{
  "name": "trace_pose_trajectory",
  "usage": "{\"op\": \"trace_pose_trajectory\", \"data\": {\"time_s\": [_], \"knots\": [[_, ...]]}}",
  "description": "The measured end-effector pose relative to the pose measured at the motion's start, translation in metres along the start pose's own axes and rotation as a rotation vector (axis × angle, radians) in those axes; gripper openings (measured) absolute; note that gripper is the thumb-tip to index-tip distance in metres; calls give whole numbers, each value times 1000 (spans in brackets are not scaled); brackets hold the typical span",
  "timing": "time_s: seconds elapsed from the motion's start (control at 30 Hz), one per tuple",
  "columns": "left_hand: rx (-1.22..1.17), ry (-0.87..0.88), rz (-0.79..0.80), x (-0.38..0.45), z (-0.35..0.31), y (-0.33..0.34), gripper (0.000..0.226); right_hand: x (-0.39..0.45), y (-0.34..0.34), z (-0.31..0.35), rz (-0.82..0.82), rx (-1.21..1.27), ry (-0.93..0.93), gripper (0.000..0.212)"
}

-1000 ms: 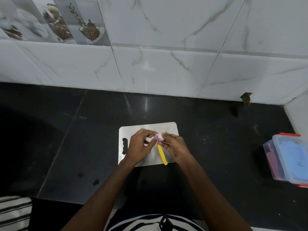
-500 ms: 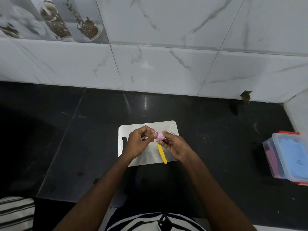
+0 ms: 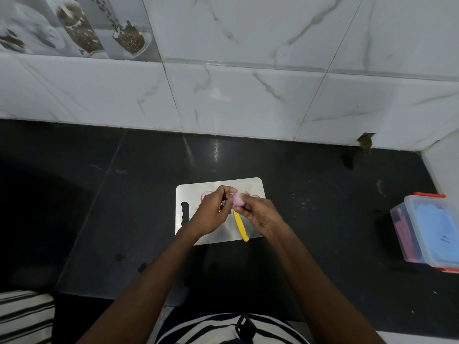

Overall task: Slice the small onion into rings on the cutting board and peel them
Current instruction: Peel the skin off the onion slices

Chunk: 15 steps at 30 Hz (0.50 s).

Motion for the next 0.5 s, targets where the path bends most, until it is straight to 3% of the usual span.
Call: {"op": "trace_pose_trajectory", "data": {"time_s": [0.1, 0.3, 0.5], "knots": [[120, 84, -88, 0, -6, 6, 27, 2, -1, -1, -45, 15, -39, 33], [313, 19, -291, -6, -21, 35, 23, 2, -3, -6, -136, -35, -120, 16], [256, -98, -321, -7, -13, 42, 16, -5, -11, -1, -240, -94, -170, 9]]}}
Point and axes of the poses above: each hand's wrist, its own x-axis towards the middle knuckle, its own y-axis out of the palm, z = x × y, the point moved 4 cm from there along x, towards the middle knuckle, and after that the axes turned 7 degrees about y, right-handed, at the moved point
